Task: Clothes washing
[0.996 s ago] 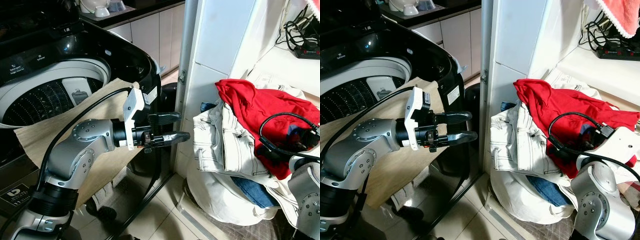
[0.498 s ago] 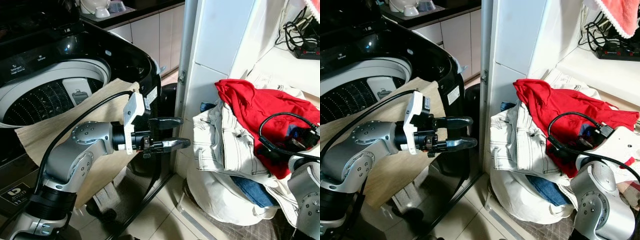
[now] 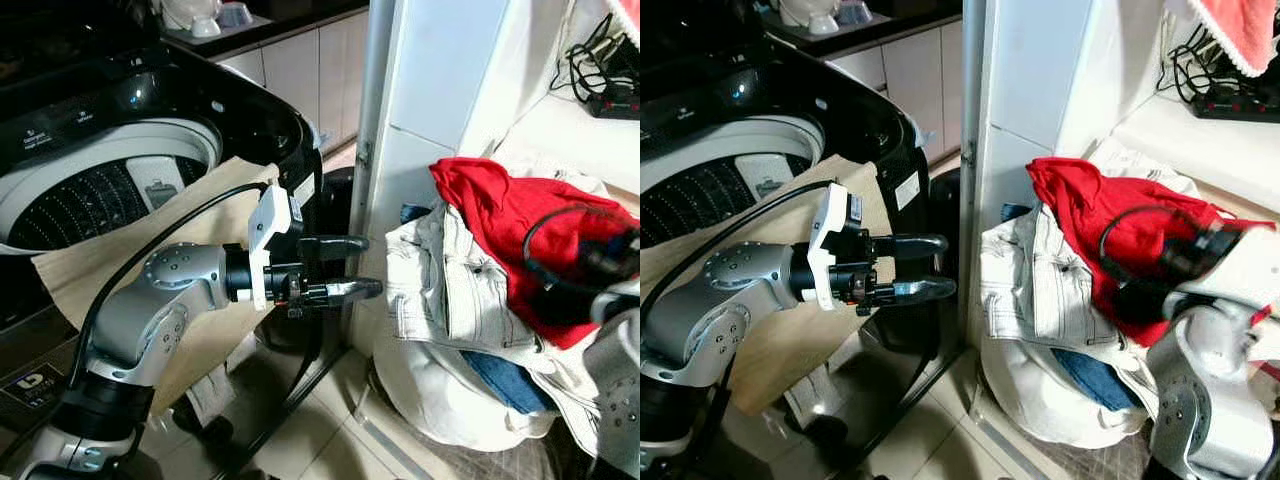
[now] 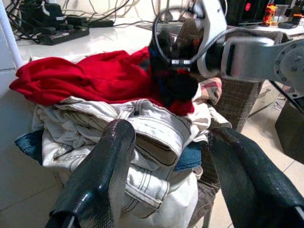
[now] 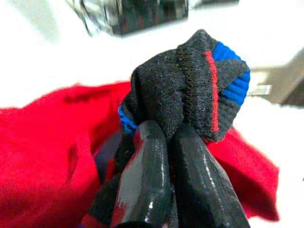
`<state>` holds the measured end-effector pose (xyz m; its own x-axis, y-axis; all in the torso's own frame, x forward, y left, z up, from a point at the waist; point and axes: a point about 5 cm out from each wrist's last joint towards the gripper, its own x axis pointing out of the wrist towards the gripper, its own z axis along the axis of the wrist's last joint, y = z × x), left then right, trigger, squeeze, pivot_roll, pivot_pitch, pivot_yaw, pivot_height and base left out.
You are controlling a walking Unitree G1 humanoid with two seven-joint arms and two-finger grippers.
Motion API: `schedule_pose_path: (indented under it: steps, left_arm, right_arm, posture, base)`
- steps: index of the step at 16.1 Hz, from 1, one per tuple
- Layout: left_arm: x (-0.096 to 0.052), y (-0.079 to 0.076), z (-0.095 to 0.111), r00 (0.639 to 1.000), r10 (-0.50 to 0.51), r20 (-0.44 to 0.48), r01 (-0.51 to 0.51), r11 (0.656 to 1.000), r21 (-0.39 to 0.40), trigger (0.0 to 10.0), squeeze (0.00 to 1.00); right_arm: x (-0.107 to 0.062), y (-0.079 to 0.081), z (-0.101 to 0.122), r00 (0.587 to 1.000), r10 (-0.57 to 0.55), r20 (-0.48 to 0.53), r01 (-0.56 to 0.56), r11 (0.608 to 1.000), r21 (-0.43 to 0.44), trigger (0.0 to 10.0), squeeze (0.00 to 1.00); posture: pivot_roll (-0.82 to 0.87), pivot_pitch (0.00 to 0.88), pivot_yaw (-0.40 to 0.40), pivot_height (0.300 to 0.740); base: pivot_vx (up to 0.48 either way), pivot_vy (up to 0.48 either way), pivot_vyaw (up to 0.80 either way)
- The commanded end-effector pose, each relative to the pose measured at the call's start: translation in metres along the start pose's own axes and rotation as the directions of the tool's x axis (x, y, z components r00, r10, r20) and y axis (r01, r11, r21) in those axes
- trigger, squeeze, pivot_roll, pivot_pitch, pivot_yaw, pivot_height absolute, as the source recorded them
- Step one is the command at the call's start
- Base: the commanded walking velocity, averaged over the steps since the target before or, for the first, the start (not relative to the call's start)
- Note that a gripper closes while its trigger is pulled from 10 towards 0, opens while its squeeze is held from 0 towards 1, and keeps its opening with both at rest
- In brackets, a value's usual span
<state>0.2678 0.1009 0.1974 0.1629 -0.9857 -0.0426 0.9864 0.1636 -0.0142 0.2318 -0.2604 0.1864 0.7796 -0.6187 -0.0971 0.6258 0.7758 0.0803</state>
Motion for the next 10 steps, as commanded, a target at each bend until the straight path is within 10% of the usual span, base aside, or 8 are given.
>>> schedule_pose_path:
  steps: [1,4,5,6,7,10]
  left_arm:
    - [0.0,-0.002,0.005,1.0,-0.016,0.008,0.015,1.0,0.019,10.0,0.0]
    - [0.0,-0.002,0.005,1.0,-0.012,0.008,0.011,1.0,0.023,10.0,0.0]
    - [0.0,-0.002,0.005,1.0,-0.012,0.005,0.012,1.0,0.024,10.0,0.0]
    - [0.0,-0.002,0.004,1.0,-0.012,0.004,0.012,1.0,0.025,10.0,0.0]
    - [0.0,-0.002,0.004,1.0,-0.011,0.002,0.011,1.0,0.026,10.0,0.0]
    - [-0.001,-0.002,0.004,1.0,-0.009,-0.002,0.009,1.0,0.026,10.0,0.0]
  right_arm:
    - [-0.003,0.004,0.013,0.995,0.031,0.093,-0.027,0.999,-0.036,0.0,0.0]
    - [-0.006,0.021,0.019,0.971,0.19,0.147,-0.17,0.975,-0.142,0.0,0.0]
    - [-0.006,0.026,0.012,0.969,0.224,0.101,-0.206,0.965,-0.164,8.9,0.0]
    - [-0.006,0.027,0.009,0.97,0.232,0.077,-0.217,0.962,-0.168,10.0,0.0]
    - [-0.006,0.028,0.004,0.966,0.254,0.051,-0.244,0.958,-0.15,10.0,1.0]
    - [-0.004,0.023,0.004,0.973,0.221,0.06,-0.209,0.965,-0.156,10.0,1.0]
  posture:
    - [-0.12,0.0,0.02,0.74]
    - [-0.12,0.0,0.02,0.74]
    - [-0.12,0.0,0.018,0.74]
    - [-0.12,0.0,0.018,0.74]
    - [-0.12,0.0,0.017,0.74]
    - [-0.11,0.0,0.018,0.74]
  base:
    - [0.0,0.0,0.0]
    - [0.0,0.0,0.0]
    - [0.0,0.0,0.0]
    - [0.0,0.0,0.0]
    - [0.0,0.0,0.0]
    - [0.0,0.0,0.0]
